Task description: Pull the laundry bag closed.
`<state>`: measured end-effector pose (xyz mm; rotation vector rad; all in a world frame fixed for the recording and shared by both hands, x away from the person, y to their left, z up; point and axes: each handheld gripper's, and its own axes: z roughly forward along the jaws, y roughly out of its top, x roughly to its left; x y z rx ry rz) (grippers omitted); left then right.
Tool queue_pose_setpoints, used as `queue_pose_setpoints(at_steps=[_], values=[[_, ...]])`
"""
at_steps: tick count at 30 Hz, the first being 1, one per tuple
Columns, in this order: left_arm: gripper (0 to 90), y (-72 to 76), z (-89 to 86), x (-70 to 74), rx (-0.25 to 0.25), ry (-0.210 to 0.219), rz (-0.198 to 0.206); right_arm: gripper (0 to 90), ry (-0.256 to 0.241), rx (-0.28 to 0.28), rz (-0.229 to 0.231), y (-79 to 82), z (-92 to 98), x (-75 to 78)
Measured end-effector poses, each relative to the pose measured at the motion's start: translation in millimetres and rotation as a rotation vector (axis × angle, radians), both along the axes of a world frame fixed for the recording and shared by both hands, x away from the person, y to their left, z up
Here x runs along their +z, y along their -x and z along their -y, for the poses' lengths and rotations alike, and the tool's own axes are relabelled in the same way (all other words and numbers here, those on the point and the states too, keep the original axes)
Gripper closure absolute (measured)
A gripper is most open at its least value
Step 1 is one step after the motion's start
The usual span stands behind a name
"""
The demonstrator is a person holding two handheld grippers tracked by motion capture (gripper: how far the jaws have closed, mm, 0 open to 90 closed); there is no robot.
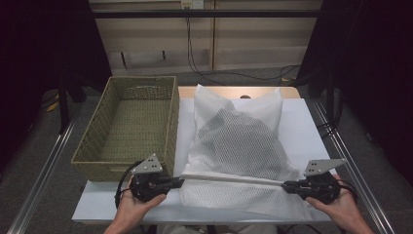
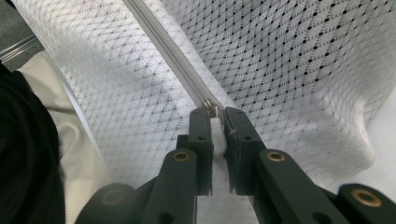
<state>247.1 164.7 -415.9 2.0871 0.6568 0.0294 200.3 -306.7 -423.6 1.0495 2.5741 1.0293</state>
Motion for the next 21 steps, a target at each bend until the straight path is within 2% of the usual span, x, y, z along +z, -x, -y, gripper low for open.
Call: queue_pose_setpoints(at_steps=[16, 20, 21], values=[[88.1, -0.6, -0.8, -0.3, 0.006, 0.003, -0.004, 81.6, 0.007, -0.034, -0.005, 1.6, 12.5, 0.4], [88.1, -1.4, -0.5, 0.6, 0.006, -0.001, -0.002, 81.6, 0.015, -0.028, -0.005, 1.2, 14.2, -0.9], [88.1, -1.7, -0.5, 0.6, 0.002, -0.002, -0.004, 81.6, 0.004, -0.021, -0.006, 0.4, 14.6, -2.0]])
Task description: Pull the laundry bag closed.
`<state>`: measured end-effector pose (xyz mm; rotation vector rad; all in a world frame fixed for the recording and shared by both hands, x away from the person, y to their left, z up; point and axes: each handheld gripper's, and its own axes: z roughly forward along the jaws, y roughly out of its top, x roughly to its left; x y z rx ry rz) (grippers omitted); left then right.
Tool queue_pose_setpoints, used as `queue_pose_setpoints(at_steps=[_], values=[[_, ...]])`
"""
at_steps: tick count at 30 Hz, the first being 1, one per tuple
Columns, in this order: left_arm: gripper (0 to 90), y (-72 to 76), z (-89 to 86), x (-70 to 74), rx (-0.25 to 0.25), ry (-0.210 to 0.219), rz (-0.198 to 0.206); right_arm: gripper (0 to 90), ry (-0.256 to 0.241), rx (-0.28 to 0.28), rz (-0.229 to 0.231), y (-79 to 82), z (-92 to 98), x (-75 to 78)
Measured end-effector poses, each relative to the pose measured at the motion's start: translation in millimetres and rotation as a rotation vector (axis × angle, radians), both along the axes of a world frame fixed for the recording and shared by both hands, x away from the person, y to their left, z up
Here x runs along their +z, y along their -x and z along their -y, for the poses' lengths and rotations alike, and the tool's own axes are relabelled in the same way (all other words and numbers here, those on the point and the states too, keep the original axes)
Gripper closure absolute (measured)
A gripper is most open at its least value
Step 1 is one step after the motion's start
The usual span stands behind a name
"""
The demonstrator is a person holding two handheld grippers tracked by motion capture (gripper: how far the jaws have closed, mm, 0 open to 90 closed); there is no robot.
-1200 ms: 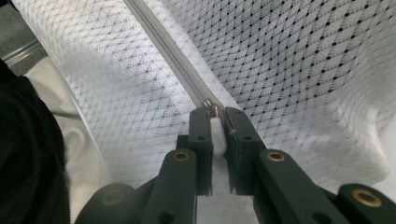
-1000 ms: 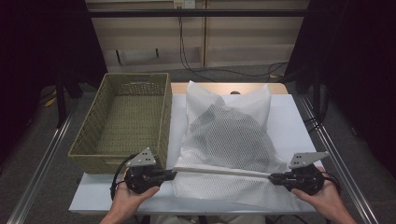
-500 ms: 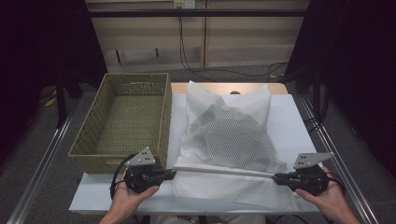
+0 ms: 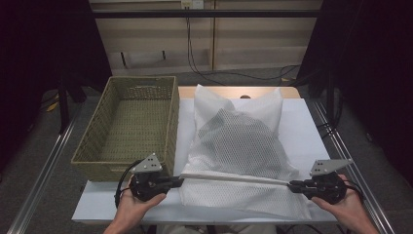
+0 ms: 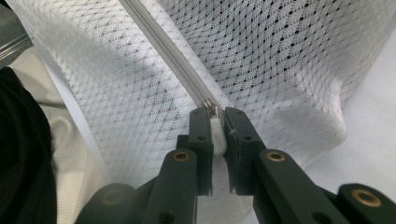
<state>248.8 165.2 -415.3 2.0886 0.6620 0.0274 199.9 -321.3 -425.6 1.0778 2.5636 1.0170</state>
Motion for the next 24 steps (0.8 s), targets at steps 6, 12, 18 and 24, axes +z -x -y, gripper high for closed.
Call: queue_pose_setpoints(at_steps=[6, 12, 18, 24], values=[[88.1, -0.2, -0.6, -0.8, 0.004, 0.003, -0.003, 81.6, 0.013, -0.008, -0.008, -1.0, 3.4, -2.6], [88.1, 0.6, -0.6, -1.8, 0.002, -0.003, -0.006, 81.6, 0.015, -0.010, -0.011, 0.5, 5.1, -3.5], [88.1, 0.3, -1.0, -0.7, 0.003, 0.000, -0.005, 81.7, 0.035, -0.015, -0.021, 2.4, 6.2, -7.2], [88.1, 1.3, -0.6, 0.9, 0.003, 0.003, 0.006, 81.6, 0.043, -0.045, -0.040, 6.6, 14.1, -8.7]])
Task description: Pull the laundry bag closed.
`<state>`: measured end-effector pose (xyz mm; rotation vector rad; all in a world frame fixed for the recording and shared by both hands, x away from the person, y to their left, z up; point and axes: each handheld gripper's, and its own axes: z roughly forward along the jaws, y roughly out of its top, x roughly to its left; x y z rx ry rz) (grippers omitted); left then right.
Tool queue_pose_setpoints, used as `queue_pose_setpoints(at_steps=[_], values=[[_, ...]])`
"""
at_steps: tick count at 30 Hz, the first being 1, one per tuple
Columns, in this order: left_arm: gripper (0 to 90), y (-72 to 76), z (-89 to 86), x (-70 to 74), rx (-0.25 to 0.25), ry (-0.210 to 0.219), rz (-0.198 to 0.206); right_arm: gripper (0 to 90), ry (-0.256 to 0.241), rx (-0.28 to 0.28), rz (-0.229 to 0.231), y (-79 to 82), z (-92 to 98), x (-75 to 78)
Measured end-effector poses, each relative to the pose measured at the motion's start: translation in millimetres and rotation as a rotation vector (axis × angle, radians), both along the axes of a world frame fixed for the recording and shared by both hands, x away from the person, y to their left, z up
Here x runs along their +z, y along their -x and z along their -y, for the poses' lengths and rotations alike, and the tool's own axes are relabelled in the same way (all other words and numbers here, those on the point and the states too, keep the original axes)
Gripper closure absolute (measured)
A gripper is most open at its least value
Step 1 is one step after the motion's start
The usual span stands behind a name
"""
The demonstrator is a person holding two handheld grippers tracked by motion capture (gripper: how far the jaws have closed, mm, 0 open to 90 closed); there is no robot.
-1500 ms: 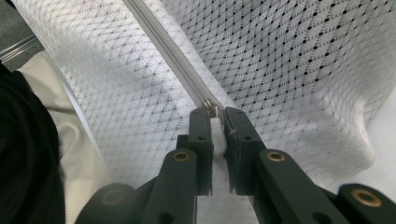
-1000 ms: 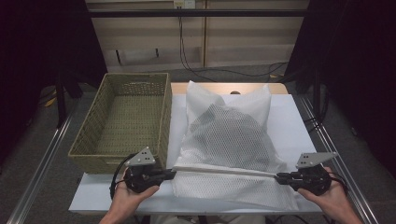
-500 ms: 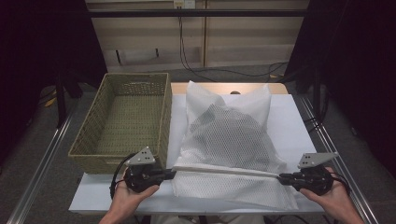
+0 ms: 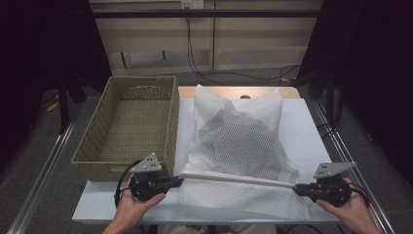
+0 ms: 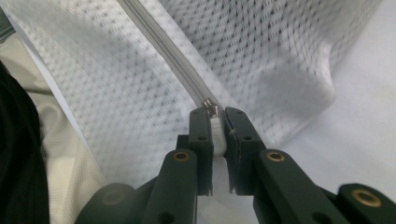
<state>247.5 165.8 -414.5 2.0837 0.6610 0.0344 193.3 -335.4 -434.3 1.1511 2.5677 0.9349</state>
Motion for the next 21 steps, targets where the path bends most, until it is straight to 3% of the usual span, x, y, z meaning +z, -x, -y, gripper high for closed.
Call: queue_pose_setpoints(at_steps=[5, 9, 16, 21], values=[[88.1, -1.3, -1.6, -0.7, 0.000, -0.007, -0.001, 81.6, 0.010, -0.016, 0.006, 2.6, 5.6, -0.4], [88.1, -1.8, -3.2, -4.3, -0.003, 0.004, -0.021, 81.7, 0.002, -0.023, 0.007, 5.1, 11.2, -1.0], [88.1, -0.8, -4.1, -4.0, 0.004, 0.024, -0.014, 81.6, 0.011, -0.052, 0.001, 7.2, 17.9, 1.1], [88.0, 1.4, -1.4, -10.2, 0.003, 0.005, -0.023, 81.7, 0.029, -0.061, 0.010, 6.8, 17.1, 0.1]])
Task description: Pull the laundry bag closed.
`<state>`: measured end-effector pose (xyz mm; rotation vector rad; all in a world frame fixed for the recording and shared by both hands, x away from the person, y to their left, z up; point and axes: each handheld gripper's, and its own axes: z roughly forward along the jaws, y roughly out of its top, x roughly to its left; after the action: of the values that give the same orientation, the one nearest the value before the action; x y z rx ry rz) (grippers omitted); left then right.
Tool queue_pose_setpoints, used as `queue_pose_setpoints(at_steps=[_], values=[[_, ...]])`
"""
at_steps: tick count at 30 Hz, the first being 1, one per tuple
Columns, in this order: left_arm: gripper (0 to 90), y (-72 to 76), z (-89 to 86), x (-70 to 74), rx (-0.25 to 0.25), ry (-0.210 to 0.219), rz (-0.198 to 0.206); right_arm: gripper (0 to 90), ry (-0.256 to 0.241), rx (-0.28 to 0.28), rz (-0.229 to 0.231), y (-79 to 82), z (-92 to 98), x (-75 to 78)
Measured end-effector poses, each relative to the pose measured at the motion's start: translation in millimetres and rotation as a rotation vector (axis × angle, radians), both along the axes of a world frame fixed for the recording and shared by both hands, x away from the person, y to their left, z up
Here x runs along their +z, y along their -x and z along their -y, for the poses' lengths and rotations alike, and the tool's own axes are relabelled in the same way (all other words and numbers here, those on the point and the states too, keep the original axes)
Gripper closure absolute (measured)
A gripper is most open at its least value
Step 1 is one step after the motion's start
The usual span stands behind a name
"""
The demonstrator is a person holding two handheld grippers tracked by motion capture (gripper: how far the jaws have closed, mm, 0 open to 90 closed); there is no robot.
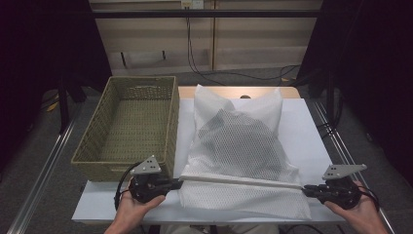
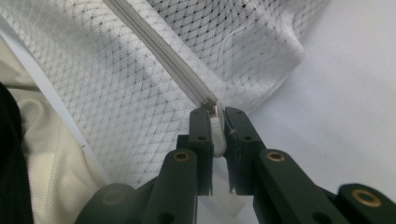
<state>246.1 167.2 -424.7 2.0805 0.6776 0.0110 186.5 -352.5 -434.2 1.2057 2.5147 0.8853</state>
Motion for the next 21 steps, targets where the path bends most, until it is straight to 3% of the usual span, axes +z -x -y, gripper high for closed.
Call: queue_pose_setpoints(at_steps=[1, 3, 5, 10, 11, 16, 21], values=[[87.9, 0.6, -0.2, -1.1, 0.001, -0.005, 0.006, 81.7, 0.013, -0.006, 0.000, -0.8, -1.0, -0.2], [86.6, -0.2, -1.4, -6.8, 0.007, 0.002, -0.032, 81.6, 0.023, -0.007, -0.014, -3.4, -4.3, -2.8], [86.3, 0.0, -1.9, -11.7, 0.010, -0.020, -0.027, 81.6, 0.049, -0.010, -0.031, -5.1, -8.7, -7.5], [86.9, 5.2, 3.6, -22.9, -0.004, -0.058, -0.041, 81.3, 0.051, -0.041, -0.005, -10.6, -9.3, -9.2], [87.0, 6.0, 4.7, -23.8, -0.011, -0.063, -0.041, 81.3, 0.044, -0.044, -0.024, -10.8, -10.1, -9.6], [86.2, 7.0, 6.1, -27.9, 0.006, -0.086, -0.021, 80.9, 0.044, -0.045, -0.016, -13.3, -12.5, -11.1], [72.4, 6.7, 8.9, -30.9, 0.009, -0.108, 0.032, 75.0, 0.042, -0.032, -0.031, -14.5, -19.8, -15.7]])
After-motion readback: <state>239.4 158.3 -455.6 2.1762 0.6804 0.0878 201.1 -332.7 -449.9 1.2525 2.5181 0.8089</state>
